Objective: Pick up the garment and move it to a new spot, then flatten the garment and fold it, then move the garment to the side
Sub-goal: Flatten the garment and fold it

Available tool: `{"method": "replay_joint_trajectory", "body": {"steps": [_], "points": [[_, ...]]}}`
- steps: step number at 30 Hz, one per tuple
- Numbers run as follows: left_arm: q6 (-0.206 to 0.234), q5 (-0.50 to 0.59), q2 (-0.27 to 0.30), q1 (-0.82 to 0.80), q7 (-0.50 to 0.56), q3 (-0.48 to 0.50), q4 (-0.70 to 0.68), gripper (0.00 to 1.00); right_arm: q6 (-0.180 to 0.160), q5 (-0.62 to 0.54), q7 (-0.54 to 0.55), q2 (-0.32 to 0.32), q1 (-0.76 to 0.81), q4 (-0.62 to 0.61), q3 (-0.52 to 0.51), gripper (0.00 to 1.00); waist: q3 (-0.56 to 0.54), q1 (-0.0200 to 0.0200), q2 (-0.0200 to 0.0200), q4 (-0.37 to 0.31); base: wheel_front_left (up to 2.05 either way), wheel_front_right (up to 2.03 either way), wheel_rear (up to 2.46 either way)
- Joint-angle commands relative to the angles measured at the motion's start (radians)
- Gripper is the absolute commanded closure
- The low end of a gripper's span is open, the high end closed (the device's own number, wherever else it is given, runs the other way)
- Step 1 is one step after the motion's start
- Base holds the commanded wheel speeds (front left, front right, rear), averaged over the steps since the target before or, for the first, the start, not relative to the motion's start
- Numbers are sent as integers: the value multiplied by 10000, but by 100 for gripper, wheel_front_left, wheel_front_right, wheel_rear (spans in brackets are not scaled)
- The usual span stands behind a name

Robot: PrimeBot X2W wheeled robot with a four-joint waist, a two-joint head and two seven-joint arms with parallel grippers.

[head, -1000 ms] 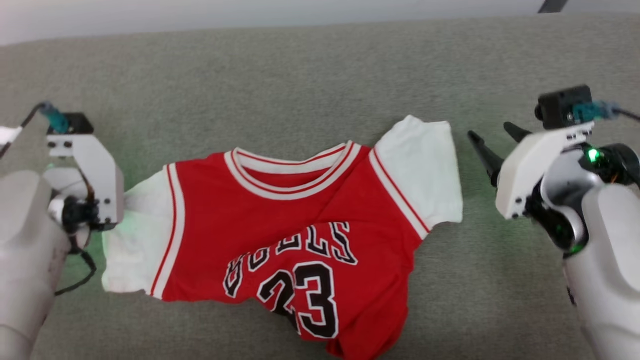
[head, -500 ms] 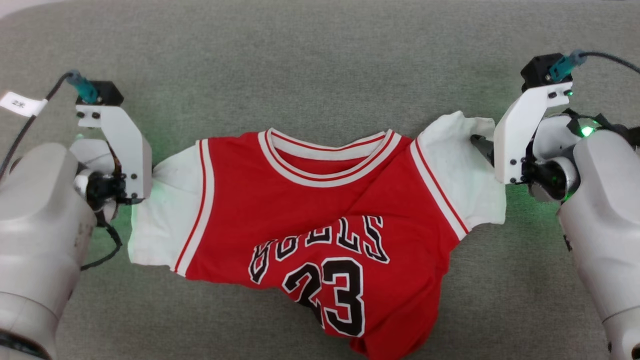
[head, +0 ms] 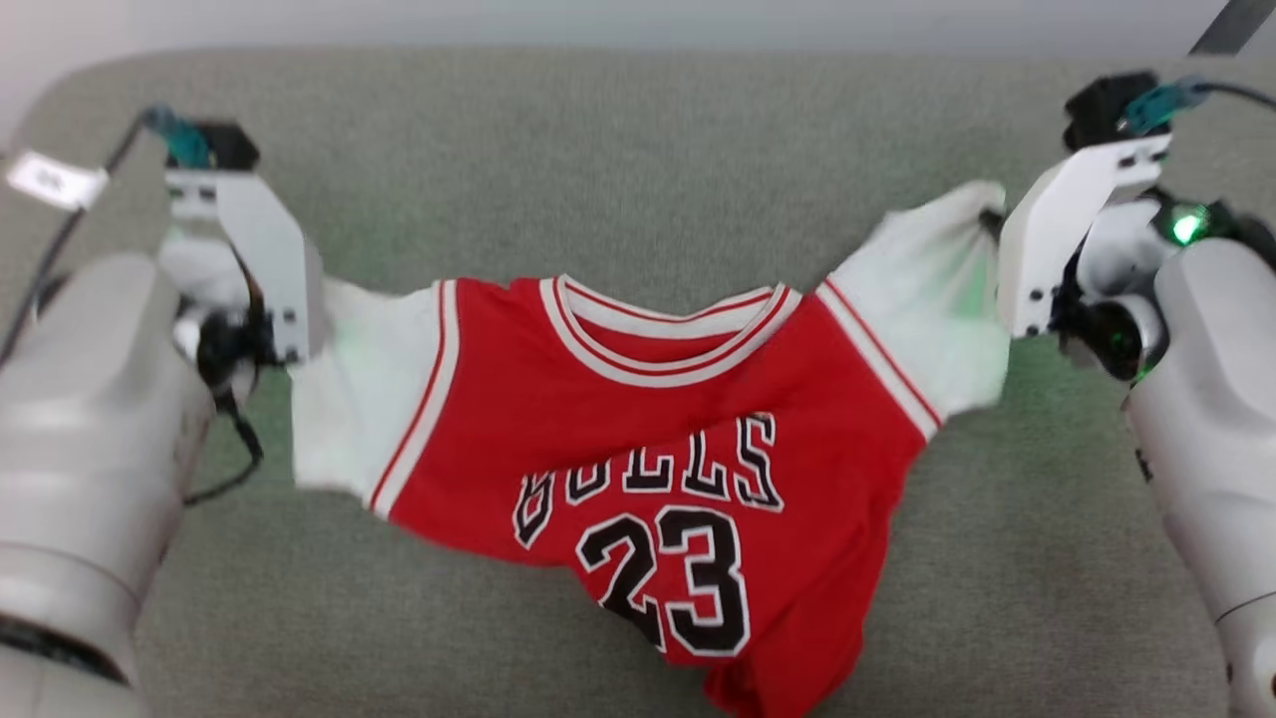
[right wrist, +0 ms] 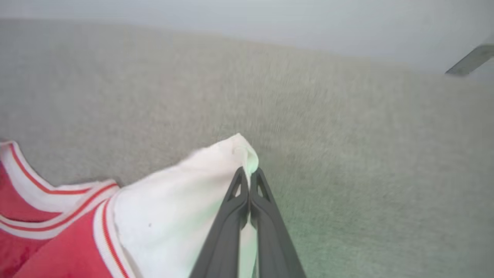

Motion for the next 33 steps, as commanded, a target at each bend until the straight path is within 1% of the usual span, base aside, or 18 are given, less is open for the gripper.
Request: {"method": "replay_joint_trajectory", "body": {"steps": [1,5,11,13,18,23,27,30,33], "points": [[-4,27,21,-176,-92,21,35,100,-15,94,-181,-95,-52,-104,121,100,-645,0,-1,-68,0,0,0],[-9,175,8,-669,-500,-67,19,100,-15,422,-894,-263,-230,-554,496,100,-1408,0,-1,-150,0,0,0],[-16,232,-24,-1333,-1154,-112,-113,100,-15,1058,-1640,-367,-500,-1083,1049,100,-2403,0,-1,-280,0,0,0],[-17,136,-55,-1597,-1356,-17,-101,100,-15,1226,-1939,-436,-666,-1182,1121,100,-2673,0,-1,-321,0,0,0],[-16,125,-94,-2348,-1536,39,-21,100,-15,1594,-2455,-335,-1371,-1122,1087,100,-3012,0,-1,-445,0,0,0],[-17,125,-84,-3007,-1599,59,107,100,-15,1820,-2621,-236,-2081,-871,1145,100,-3125,0,-1,-557,0,0,0],[-18,111,-27,-3376,-1651,33,159,100,-15,1863,-2686,-201,-2525,-560,1371,100,-2986,0,-1,-661,0,0,0],[-18,107,-85,-3711,-1764,62,241,100,-15,1713,-2977,-230,-2886,-251,1481,100,-2660,0,-1,-736,0,0,0],[28,120,-154,-4173,-1967,113,294,100,-15,1472,-3471,-233,-3432,81,1561,100,-2040,0,-1,-815,0,0,0]]}}
